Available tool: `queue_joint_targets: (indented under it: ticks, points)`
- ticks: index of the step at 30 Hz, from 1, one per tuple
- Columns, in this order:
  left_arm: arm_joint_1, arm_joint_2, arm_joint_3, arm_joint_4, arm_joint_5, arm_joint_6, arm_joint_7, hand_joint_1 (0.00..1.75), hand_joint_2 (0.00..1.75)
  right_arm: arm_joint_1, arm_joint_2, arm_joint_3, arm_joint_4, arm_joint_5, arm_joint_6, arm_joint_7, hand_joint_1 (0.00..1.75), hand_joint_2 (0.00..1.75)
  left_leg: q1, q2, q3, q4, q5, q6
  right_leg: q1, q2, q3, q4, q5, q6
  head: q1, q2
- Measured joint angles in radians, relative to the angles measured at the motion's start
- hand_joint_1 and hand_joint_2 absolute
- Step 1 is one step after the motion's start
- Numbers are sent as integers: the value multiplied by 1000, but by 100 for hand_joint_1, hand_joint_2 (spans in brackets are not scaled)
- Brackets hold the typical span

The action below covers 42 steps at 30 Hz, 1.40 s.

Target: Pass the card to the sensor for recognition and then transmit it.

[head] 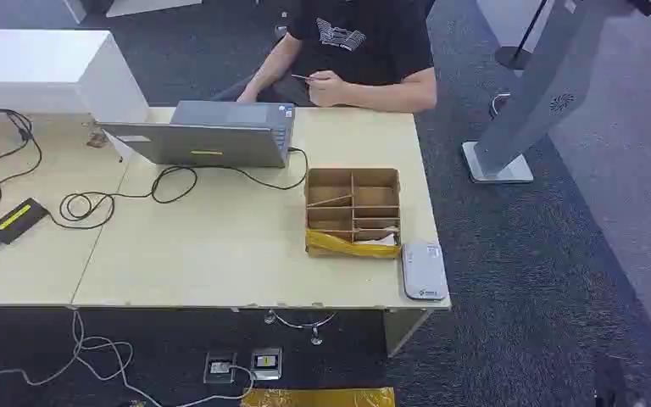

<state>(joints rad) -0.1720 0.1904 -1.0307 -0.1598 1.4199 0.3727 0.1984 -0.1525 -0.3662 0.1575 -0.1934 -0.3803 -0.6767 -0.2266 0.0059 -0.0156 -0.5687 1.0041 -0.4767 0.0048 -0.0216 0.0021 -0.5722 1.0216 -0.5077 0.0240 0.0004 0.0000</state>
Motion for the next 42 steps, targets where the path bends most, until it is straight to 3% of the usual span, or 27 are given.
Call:
queue_joint_targets:
  ticks: [3, 7, 12, 16, 23, 25, 29, 32, 34, 38, 42]
  points:
    - [-2, 2, 0, 0, 0, 1, 0, 0, 0, 1, 0, -28, -4, -32, 0, -52, 0, 0, 0, 0, 0, 0, 0, 0, 0, 0, 0, 0, 0, 0, 0, 0]
    - [-2, 0, 0, 0, 1, 10, -15, 0, 0, 0, 2, -76, -17, -71, -6, -178, 0, 0, 0, 0, 0, 0, 0, 0, 0, 0, 0, 0, 0, 0, 0, 0]
    - [-2, -5, 0, 0, 0, 28, -23, 0, 0, -11, 17, -130, -20, -17, -14, -277, 0, 0, 0, 0, 0, 0, 0, 0, 0, 0, 0, 0, 0, 0, 0, 0]
    - [-1, -11, -1, 0, 0, 28, -32, 0, 0, -14, 32, -171, -24, -1, -12, -315, 0, 0, 0, 0, 0, 0, 0, 0, 0, 0, 0, 0, 0, 0, 1, 0]
    - [-1, -19, -1, 0, -10, 26, -59, 0, 0, 17, 52, -229, -86, -19, 29, -460, 0, 0, 0, 0, 0, 0, 0, 0, 0, 0, 0, 0, 0, 0, 0, 0]
    - [-1, -21, -1, 0, -14, 26, -62, 0, 0, 27, 59, -247, -113, -3, 28, -469, 0, 0, 0, 0, 0, 0, 0, 0, 0, 0, 0, 0, 0, 0, 0, 0]
    - [1, -20, -1, 0, -30, 4, -63, 0, 0, 84, 70, -275, -212, 49, 83, -450, 0, 0, 0, -2, 0, 0, 0, 0, 0, -1, 1, 0, 0, 0, 0, 0]
    - [4, -11, -2, 0, -48, -21, -61, 0, 0, 174, 63, -346, -433, 138, 180, -286, 0, 0, 0, -6, -3, 0, 0, 0, 0, -6, 1, 0, 0, 0, 0, 0]
    - [4, 0, -2, 0, -57, -35, -57, 0, 0, 177, 52, -417, -577, 197, 263, -191, 0, 0, -1, -1, -2, 0, 0, 0, -1, 0, 0, 0, 1, 0, -2, 0]
    - [2, 17, -4, 0, -72, -60, -48, 0, 0, 67, -7, -573, -762, 258, 343, -106, 0, 0, -2, 3, 1, 0, 2, 1, -3, 3, -1, 0, 3, 2, 1, 0]
    - [3, 29, -19, 1, -85, -87, -43, 0, 0, -92, -105, -625, -794, 235, 342, -90, 0, 0, -4, 3, 1, 0, 4, 2, -5, 6, -1, 0, 5, 3, 0, 0]
